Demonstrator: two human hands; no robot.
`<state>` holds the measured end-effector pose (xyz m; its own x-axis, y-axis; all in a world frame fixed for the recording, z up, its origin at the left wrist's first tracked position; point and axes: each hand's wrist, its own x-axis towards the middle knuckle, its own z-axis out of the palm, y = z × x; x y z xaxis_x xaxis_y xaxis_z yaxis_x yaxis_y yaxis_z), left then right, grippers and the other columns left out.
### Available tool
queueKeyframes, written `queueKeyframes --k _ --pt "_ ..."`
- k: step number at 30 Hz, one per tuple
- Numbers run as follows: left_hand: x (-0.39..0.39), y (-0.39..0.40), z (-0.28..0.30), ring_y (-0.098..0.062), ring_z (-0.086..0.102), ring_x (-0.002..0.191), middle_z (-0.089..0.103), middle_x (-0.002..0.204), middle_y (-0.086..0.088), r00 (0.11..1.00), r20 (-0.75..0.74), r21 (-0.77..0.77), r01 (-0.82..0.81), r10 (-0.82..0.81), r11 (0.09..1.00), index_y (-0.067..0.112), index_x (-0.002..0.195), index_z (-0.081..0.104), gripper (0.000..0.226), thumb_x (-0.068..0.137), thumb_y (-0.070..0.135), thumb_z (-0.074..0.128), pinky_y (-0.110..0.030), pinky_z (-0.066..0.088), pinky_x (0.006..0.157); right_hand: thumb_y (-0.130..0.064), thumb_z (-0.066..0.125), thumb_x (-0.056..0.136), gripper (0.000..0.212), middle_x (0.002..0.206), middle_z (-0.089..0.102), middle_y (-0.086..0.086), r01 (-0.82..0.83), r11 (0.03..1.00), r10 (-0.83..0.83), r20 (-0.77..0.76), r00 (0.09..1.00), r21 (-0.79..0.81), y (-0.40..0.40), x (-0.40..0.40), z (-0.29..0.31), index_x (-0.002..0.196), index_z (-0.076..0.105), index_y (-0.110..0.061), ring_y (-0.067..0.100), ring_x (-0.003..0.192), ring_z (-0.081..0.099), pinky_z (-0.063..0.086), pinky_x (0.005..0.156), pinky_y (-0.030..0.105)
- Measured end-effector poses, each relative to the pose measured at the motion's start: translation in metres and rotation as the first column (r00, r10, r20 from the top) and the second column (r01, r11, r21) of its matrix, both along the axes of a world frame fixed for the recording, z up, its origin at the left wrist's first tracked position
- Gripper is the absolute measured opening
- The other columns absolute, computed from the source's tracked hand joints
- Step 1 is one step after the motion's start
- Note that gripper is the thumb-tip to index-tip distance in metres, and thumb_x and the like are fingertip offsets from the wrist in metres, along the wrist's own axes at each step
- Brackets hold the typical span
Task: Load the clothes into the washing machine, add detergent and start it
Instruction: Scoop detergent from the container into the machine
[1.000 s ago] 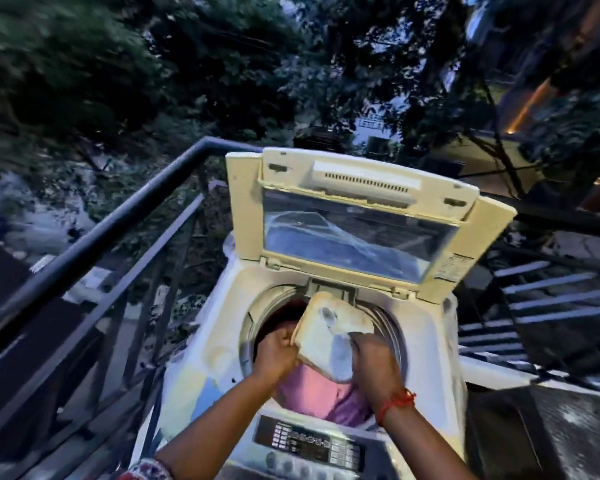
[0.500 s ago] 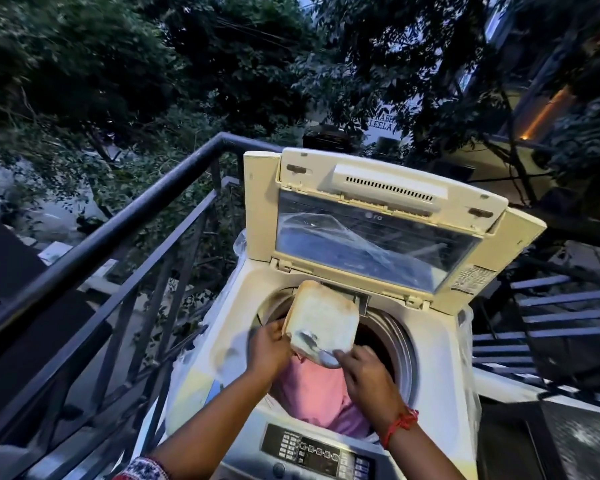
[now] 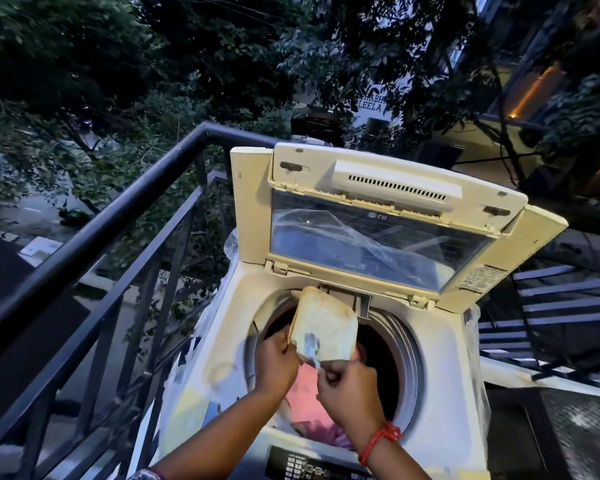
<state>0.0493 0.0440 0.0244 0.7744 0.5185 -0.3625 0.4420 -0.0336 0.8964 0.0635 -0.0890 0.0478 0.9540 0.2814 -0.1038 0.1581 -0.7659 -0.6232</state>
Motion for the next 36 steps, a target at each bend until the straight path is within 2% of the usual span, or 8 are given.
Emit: queueKeyframes --k 12,15,20,24,26,29,32,36 --pt "-0.024 0.021 -0.027 -0.013 0.063 0.066 0.074 0.082 -0.003 0.994 -0.109 -0.159 -0.04 0.022 0.986 0.027 0.098 0.067 0.029 0.092 0.003 0.053 -0.019 0.048 0.054 0.007 0.058 0.086 0.007 0.061 0.063 0.006 0.755 0.458 -0.012 -0.846 0.533 0.469 0.002 0.046 -0.011 0.085 0.065 0.006 0.003 0.046 0.055 0.045 0.045 0.009" --pt "-0.026 0.034 -0.043 -0.022 0.068 0.072 0.075 0.08 -0.001 0.988 -0.153 -0.203 -0.065 0.034 0.977 0.023 0.095 0.071 0.028 0.091 0.003 0.052 -0.037 0.057 0.068 0.006 0.06 0.085 0.01 0.061 0.063 0.003 0.696 0.485 -0.096 -0.759 0.644 0.529 -0.004 0.066 -0.01 0.087 0.069 0.0 0.006 0.048 0.052 0.043 0.047 0.012" --pt "-0.03 0.044 -0.054 -0.032 0.071 0.084 0.076 0.086 -0.006 0.98 -0.193 -0.261 -0.096 0.045 0.961 0.025 0.096 0.07 0.028 0.093 0.004 0.052 -0.054 0.055 0.082 -0.016 0.07 0.083 0.009 0.063 0.071 -0.003 0.178 0.976 -0.176 -0.031 0.984 0.123 -0.027 0.107 -0.028 0.076 0.075 -0.014 0.007 0.056 0.062 0.049 0.055 0.028" --pt "-0.035 0.046 -0.055 -0.033 0.07 0.09 0.076 0.091 -0.009 0.975 -0.207 -0.3 -0.136 0.075 0.944 0.016 0.108 0.066 0.025 0.095 0.001 0.051 -0.048 0.056 0.084 -0.012 0.063 0.073 0.008 0.067 0.065 0.007 -0.181 0.914 0.197 0.007 0.98 -0.364 -0.023 0.126 -0.045 0.075 0.071 -0.014 0.026 0.058 0.062 0.047 0.049 0.031" --pt "-0.036 0.046 -0.055 -0.032 0.069 0.085 0.074 0.088 -0.011 0.974 -0.213 -0.31 -0.14 0.075 0.94 0.014 0.108 0.066 0.025 0.094 -0.001 0.051 -0.043 0.055 0.08 -0.018 0.072 0.062 0.019 0.066 0.064 0.003 -0.185 0.833 0.246 0.05 0.968 -0.522 -0.088 0.163 -0.2 0.079 0.072 -0.026 0.024 0.06 0.065 0.05 0.047 0.025" --pt "-0.037 0.043 -0.052 -0.028 0.065 0.078 0.072 0.082 -0.011 0.974 -0.214 -0.325 -0.144 0.076 0.935 0.018 0.103 0.065 0.026 0.094 -0.002 0.05 -0.046 0.055 0.079 -0.056 0.067 0.072 0.019 0.08 0.066 -0.003 -0.274 0.87 0.188 -0.238 0.953 -0.411 -0.107 0.167 -0.208 0.09 0.068 -0.052 0.024 0.087 0.071 0.058 0.056 0.032" --pt "-0.035 0.039 -0.051 -0.028 0.061 0.068 0.072 0.07 -0.007 0.975 -0.205 -0.333 -0.149 0.082 0.931 0.016 0.101 0.067 0.026 0.095 -0.003 0.05 -0.046 0.054 0.072 0.001 0.069 0.06 0.025 0.068 0.062 0.006 -0.289 0.833 0.353 0.05 0.934 -0.471 -0.056 0.151 -0.109 0.081 0.072 -0.013 0.027 0.066 0.063 0.052 0.054 0.029" --pt "-0.029 0.029 -0.043 -0.014 0.065 0.064 0.072 0.075 -0.002 0.981 -0.182 -0.358 -0.13 0.067 0.925 0.012 0.109 0.065 0.025 0.095 -0.003 0.049 -0.024 0.055 0.059 0.009 0.072 0.066 0.028 0.066 0.061 0.007 -0.139 0.968 0.205 0.34 0.918 -0.207 -0.039 0.125 -0.032 0.087 0.074 -0.009 0.023 0.06 0.06 0.043 0.056 0.027"
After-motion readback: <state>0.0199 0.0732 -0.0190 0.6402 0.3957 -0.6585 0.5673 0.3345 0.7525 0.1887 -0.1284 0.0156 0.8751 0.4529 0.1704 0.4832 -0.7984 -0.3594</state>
